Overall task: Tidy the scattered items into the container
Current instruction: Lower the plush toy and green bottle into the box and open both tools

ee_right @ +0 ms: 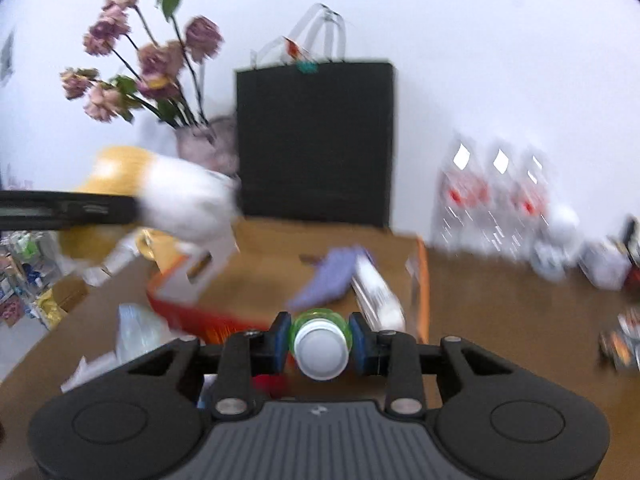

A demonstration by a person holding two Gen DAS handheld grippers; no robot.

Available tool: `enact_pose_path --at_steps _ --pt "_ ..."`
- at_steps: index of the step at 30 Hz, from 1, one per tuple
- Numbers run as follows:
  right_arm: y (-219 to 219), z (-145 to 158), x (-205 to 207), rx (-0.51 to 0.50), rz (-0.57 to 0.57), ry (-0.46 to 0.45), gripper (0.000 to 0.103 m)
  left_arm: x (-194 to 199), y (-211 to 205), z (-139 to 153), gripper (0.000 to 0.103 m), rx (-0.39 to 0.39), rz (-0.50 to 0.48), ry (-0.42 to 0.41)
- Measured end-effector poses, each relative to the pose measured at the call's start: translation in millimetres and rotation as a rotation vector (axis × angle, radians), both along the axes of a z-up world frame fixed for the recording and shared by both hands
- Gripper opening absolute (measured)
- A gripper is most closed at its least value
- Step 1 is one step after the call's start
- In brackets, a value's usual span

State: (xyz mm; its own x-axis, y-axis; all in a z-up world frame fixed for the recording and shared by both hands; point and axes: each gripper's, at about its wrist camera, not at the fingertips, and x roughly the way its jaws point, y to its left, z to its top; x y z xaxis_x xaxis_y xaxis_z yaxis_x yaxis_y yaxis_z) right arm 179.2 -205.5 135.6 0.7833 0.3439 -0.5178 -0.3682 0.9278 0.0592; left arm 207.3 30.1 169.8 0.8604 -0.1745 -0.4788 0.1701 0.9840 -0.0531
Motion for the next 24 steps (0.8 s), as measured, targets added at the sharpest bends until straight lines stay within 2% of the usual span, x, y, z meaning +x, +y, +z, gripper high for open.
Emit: enact_pose_path --at_steps 2,4,6,8,11,12,13,16,17,18,19,22,24 --pt "16.3 13.3 30.1 -0.006 0.017 -0.002 0.03 51.3 4.2 -10.3 0.056 0.012 0.048 0.068" --pt "34.7 21.7 66.6 -0.013 0.018 0.013 0.03 93.0 10.5 -27.5 0.056 -0.014 0.085 0.157" --pt "50.6 16.3 107.2 -0.027 0.01 0.065 0.03 128.5 15.3 -47.9 0.056 -0.044 0.105 0.244" --pt "64.8 7.6 145.5 -0.032 0.007 0.125 0.03 150.8 15.9 -63.2 0.056 -0.044 0.124 0.291" --pt "75.1 -17.4 199.4 0.022 -0.022 0.246 0.03 184.1 16.9 -86.1 0.056 -0.043 0.152 0.361" --pt "77.2 -26.5 213.9 0.043 -0.033 0.279 0.03 194.4 17.3 -93.0 0.058 -0.044 0.16 0.383" --pt "79.3 -36.3 228.6 0.062 -0.043 0.314 0.03 201.0 18.2 -96.8 0.064 -0.048 0.162 0.4" --pt "83.1 -55.4 250.8 0.1 -0.062 0.369 0.032 216.6 21.8 -104.2 0.071 -0.063 0.174 0.459" --pt "85.1 -57.7 252.9 0.101 -0.061 0.37 0.038 218.8 23.1 -104.7 0.071 -0.065 0.179 0.468" --pt "87.1 -60.1 255.1 0.101 -0.061 0.371 0.038 220.4 23.7 -104.5 0.074 -0.05 0.182 0.46" --pt "89.0 -62.3 257.2 0.101 -0.06 0.371 0.043 220.5 23.6 -104.4 0.077 -0.032 0.182 0.446" --pt "92.1 -56.3 259.1 0.079 -0.053 0.347 0.062 221.9 26.2 -106.4 0.077 -0.006 0.173 0.437" --pt "91.4 -52.8 260.2 0.074 -0.051 0.349 0.063 221.5 24.9 -106.2 0.077 -0.003 0.164 0.44"
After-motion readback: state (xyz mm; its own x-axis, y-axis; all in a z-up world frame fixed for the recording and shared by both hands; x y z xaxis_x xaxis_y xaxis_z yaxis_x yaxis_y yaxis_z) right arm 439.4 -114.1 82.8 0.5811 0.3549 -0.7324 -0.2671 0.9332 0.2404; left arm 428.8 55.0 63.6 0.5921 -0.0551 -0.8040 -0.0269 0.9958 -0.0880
